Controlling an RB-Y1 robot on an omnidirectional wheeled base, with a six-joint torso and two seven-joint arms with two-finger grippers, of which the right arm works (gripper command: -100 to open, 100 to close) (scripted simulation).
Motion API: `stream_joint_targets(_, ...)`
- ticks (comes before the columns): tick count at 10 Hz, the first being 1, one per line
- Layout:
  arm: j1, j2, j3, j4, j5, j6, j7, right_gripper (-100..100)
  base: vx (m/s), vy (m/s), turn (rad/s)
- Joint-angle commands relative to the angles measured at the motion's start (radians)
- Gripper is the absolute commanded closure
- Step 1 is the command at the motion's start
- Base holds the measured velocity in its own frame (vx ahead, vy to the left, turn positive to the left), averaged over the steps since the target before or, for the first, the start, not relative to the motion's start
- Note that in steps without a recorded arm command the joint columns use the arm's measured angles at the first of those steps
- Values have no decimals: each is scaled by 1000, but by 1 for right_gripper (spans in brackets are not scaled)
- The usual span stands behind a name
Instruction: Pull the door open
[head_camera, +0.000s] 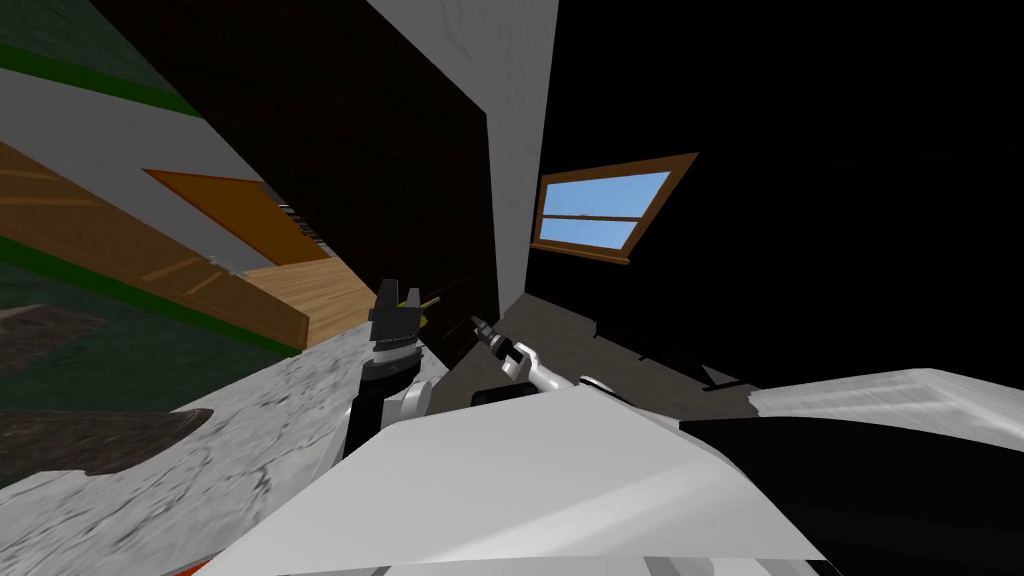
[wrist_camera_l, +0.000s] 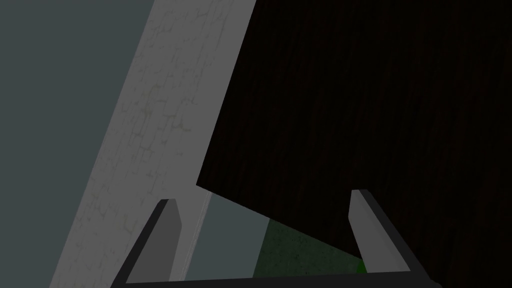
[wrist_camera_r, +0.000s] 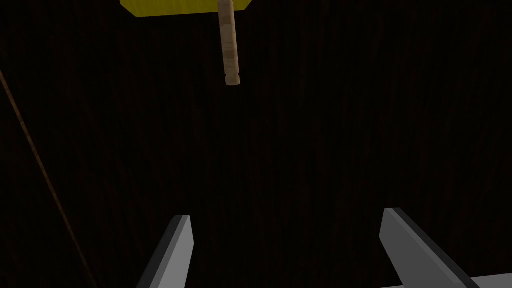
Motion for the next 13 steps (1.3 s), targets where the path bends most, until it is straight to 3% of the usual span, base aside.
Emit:
stream_joint_targets(1,-6,-4,3,10,1,-1,-3,-100,-46,-202,-16)
stream_joint_targets(6,-56,-12,26,94,7,-15,-21,-100,-56,-197,-43)
stream_joint_targets(9,-87,-5,40,145,10,-25,-31,-100,-21,-10,-57)
stream_joint_targets(13,-121,15,55,201,13,-36,-42,-100,17,83,-53)
